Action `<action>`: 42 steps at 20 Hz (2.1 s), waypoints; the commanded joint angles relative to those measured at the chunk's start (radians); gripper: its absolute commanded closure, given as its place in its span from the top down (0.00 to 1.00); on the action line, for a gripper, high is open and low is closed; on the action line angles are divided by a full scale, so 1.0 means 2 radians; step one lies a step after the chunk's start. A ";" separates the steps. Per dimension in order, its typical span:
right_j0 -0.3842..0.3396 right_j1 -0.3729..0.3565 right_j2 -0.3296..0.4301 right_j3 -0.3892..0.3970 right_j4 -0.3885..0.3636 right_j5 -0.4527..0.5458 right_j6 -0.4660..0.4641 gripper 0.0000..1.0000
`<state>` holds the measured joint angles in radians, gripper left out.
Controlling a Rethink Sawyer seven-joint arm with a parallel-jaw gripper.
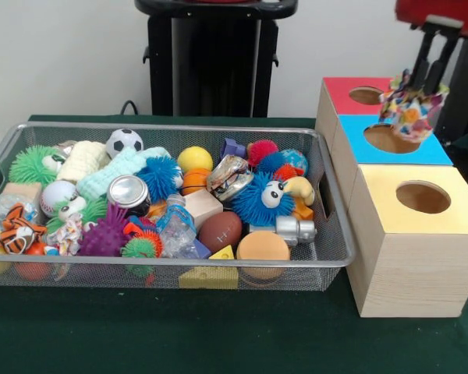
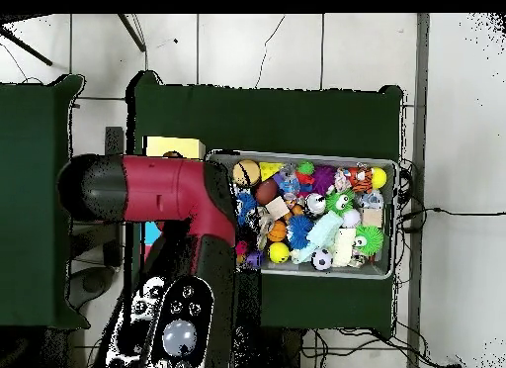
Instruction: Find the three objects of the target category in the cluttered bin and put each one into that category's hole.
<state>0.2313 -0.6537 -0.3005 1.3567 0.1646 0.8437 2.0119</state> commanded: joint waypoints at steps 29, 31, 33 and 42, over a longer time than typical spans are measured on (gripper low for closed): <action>0.022 0.049 0.012 -0.019 0.014 0.053 0.138 0.00; 0.025 0.050 0.013 -0.017 0.019 0.048 0.142 0.00; 0.025 0.053 0.014 -0.012 0.023 0.032 0.141 0.00; -0.003 0.065 0.030 0.003 0.026 -0.014 0.094 0.00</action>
<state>0.2805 -0.5749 -0.3022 1.3273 0.1850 0.8237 2.0121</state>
